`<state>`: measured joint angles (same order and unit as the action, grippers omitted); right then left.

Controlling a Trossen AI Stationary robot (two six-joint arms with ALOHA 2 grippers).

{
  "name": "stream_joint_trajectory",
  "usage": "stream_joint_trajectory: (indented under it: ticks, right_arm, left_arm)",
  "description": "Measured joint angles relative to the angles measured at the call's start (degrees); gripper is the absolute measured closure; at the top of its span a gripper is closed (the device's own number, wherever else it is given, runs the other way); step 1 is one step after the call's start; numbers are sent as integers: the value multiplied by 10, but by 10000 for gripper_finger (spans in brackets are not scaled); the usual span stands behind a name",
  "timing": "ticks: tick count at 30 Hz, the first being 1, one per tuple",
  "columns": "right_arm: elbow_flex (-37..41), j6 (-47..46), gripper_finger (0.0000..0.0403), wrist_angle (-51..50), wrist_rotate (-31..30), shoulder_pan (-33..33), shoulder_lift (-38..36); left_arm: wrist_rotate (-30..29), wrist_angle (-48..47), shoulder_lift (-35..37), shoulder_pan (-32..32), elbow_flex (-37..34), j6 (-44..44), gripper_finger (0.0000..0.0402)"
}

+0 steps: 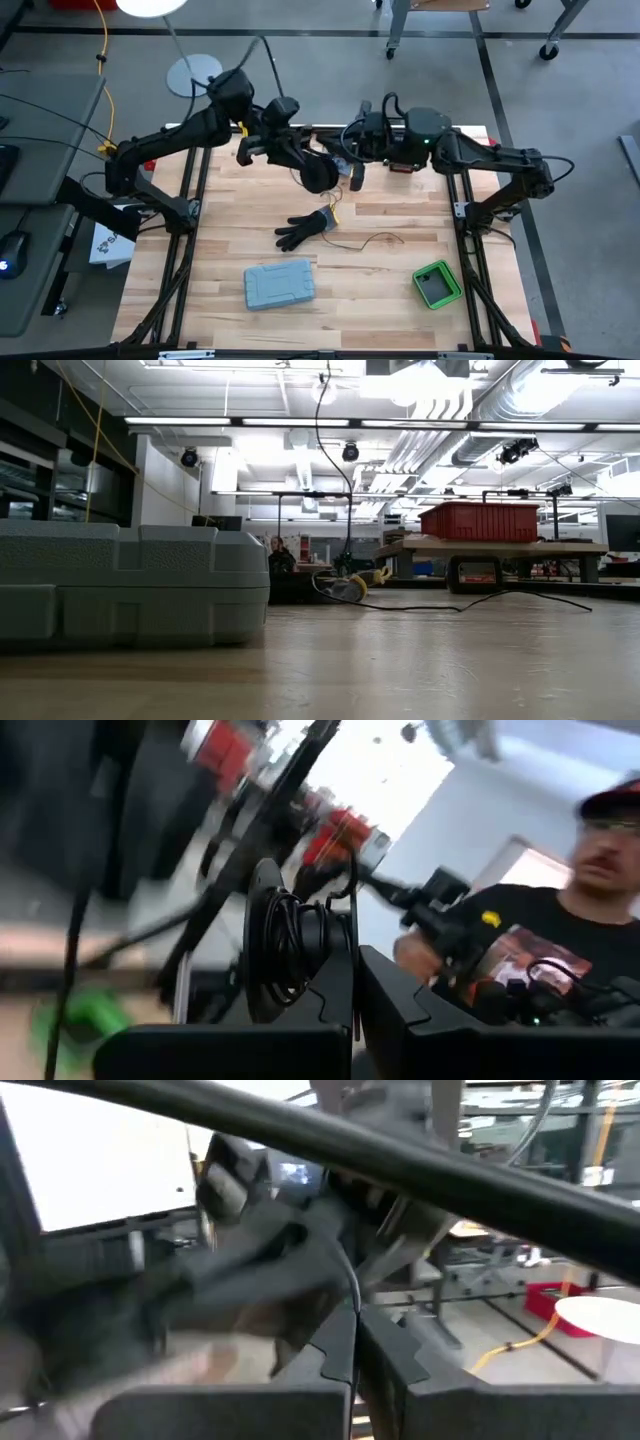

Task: Coil cords
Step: Coil the black wire cable onto the black spool

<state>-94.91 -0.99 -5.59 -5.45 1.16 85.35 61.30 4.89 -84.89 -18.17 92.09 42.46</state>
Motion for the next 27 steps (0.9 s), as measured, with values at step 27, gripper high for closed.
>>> stream_joint_trajectory:
  ticks: [27]
  right_arm:
    - [-2,-31,403,8,7,-27,23]
  left_arm:
    - [-90,272,28,-133,-1,40,401]
